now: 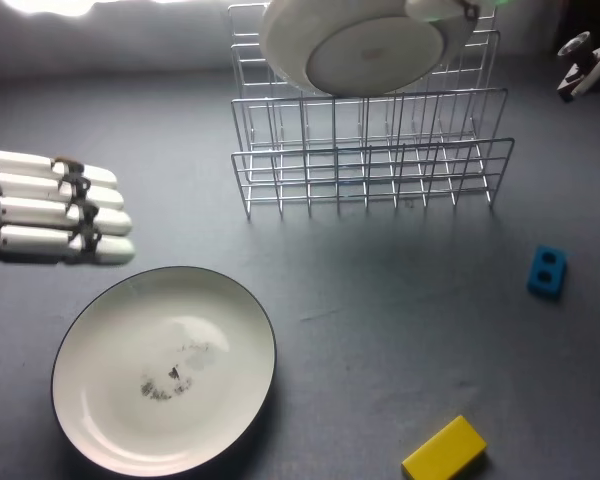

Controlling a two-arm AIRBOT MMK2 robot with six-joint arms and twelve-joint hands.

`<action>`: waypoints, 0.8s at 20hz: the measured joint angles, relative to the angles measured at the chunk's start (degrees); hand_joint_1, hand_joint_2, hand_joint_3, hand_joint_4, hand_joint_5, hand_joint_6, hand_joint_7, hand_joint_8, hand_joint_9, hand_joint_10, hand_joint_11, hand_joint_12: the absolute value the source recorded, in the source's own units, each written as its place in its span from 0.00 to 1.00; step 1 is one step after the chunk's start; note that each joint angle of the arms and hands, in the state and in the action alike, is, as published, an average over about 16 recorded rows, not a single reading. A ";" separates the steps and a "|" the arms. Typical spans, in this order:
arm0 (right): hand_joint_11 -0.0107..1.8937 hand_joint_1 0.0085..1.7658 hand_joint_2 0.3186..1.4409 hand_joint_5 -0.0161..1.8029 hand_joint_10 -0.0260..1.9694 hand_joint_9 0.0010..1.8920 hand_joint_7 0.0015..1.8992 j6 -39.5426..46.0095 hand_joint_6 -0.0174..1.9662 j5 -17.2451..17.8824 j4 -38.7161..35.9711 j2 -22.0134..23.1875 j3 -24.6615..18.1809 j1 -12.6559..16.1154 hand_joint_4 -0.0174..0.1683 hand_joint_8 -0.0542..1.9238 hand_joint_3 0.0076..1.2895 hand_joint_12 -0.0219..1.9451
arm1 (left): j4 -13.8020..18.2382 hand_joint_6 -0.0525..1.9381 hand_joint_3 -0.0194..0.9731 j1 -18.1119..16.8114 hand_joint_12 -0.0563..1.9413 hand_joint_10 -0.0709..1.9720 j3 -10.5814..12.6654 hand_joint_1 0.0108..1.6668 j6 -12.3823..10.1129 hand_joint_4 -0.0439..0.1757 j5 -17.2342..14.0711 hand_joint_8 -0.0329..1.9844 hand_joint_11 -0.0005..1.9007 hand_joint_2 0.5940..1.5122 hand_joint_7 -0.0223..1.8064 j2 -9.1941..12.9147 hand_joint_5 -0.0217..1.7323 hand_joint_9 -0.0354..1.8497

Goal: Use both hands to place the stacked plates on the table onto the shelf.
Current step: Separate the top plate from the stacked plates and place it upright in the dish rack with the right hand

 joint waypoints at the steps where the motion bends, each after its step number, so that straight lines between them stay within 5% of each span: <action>1: 0.46 0.77 0.57 0.49 0.50 0.54 0.54 0.00 0.52 -0.21 0.57 -0.41 0.56 -0.03 0.05 0.50 0.01 0.60 | 1.11 0.03 0.04 0.08 0.03 0.04 0.10 0.01 0.01 0.22 -1.16 0.02 0.01 0.49 0.02 0.01 0.02 0.03; 9: 0.46 0.77 0.58 0.48 0.49 0.54 0.54 0.03 0.52 -0.87 3.80 -3.56 4.89 -1.36 0.05 0.51 0.01 0.61 | 9.98 0.03 0.04 0.97 0.03 0.04 0.29 0.01 0.03 0.22 -6.49 0.02 0.01 0.49 0.02 0.14 0.02 0.03; 16: 0.46 0.77 0.58 0.48 0.49 0.54 0.53 0.07 0.52 -0.44 4.91 -5.73 7.94 -3.79 0.04 0.51 0.01 0.61 | 14.61 0.04 0.04 2.27 0.03 0.04 -1.05 0.01 -0.08 0.22 -4.36 0.02 0.01 0.49 0.02 0.29 0.02 0.03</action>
